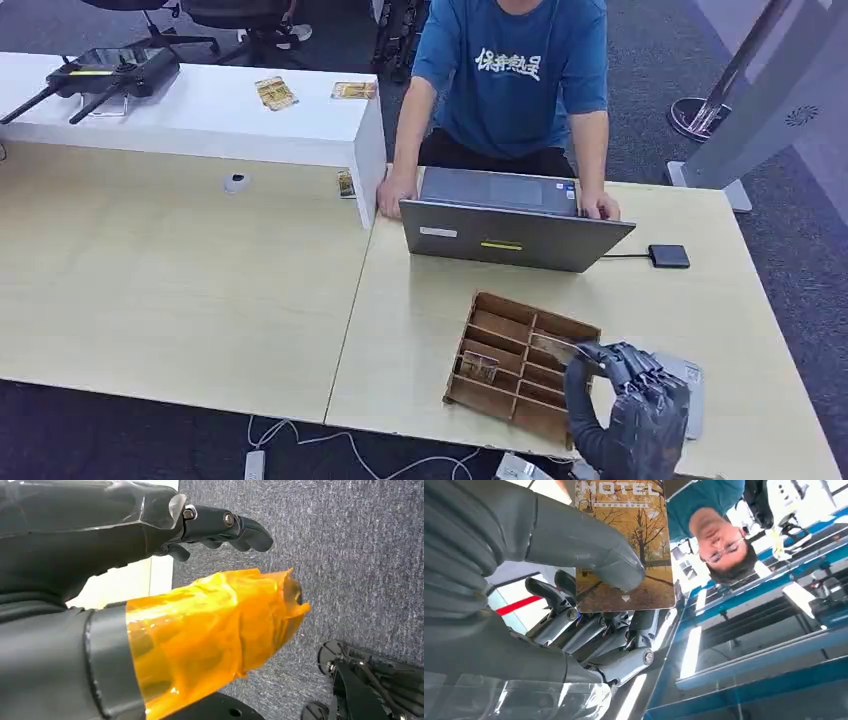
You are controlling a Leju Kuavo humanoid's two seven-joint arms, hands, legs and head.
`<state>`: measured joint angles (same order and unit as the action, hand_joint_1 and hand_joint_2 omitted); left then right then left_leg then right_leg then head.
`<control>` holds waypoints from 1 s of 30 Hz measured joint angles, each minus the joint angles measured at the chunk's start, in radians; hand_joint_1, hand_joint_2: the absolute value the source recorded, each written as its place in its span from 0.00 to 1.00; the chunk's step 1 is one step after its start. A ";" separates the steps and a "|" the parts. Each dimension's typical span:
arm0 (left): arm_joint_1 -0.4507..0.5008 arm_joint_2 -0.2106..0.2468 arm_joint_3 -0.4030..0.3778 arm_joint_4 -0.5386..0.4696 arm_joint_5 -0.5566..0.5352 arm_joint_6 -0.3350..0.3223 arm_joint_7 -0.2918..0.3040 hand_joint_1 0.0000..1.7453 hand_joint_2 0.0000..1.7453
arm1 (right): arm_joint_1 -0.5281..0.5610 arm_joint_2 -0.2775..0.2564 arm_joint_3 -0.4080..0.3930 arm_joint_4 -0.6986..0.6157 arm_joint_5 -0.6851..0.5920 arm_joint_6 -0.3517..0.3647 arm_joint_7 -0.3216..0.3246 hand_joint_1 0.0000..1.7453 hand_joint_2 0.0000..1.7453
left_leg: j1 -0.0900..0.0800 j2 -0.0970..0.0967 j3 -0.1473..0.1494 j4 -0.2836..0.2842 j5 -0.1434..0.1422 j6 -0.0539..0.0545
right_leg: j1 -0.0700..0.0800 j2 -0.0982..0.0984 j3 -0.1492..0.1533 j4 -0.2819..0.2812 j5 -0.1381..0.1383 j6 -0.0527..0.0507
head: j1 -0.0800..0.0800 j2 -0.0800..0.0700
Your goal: Pass the card to the sensor for recognition and then transmit it.
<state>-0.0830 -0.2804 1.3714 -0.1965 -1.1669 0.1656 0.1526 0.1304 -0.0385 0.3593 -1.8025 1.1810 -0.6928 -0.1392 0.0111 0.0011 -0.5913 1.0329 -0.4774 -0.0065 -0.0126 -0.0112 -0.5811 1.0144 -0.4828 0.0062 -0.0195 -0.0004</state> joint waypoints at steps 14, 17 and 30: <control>-0.001 0.000 -0.011 0.000 -0.045 0.003 0.000 0.00 0.00 | -0.139 -0.004 -0.114 -0.006 -0.105 0.002 0.072 1.00 1.00 | 0.000 0.001 0.000 0.000 0.001 0.001 | 0.000 0.001 0.000 0.000 0.002 0.000 | 0.000 0.000; -0.001 0.000 -0.022 0.000 -0.059 0.002 0.001 0.00 0.00 | -0.243 -0.044 -0.135 0.022 -0.126 0.024 0.138 1.00 1.00 | 0.000 0.001 0.000 0.000 0.003 0.001 | -0.001 0.002 0.000 0.000 0.003 0.001 | 0.000 0.000; -0.001 0.005 -0.065 0.000 -0.098 -0.018 0.000 0.00 0.00 | -0.583 -0.120 -0.169 0.242 -0.039 0.121 0.267 1.00 1.00 | 0.000 0.001 0.000 0.001 0.005 0.000 | 0.000 0.002 0.000 0.001 0.005 0.001 | 0.000 0.000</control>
<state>-0.0838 -0.2750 1.3066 -0.1965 -1.2650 0.1476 0.1529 -0.4530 -0.1587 0.1904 -1.5600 1.1424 -0.5715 0.1274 0.0109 0.0018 -0.5917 1.0335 -0.4726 -0.0063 -0.0128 -0.0096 -0.5814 1.0150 -0.4775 0.0074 -0.0195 -0.0004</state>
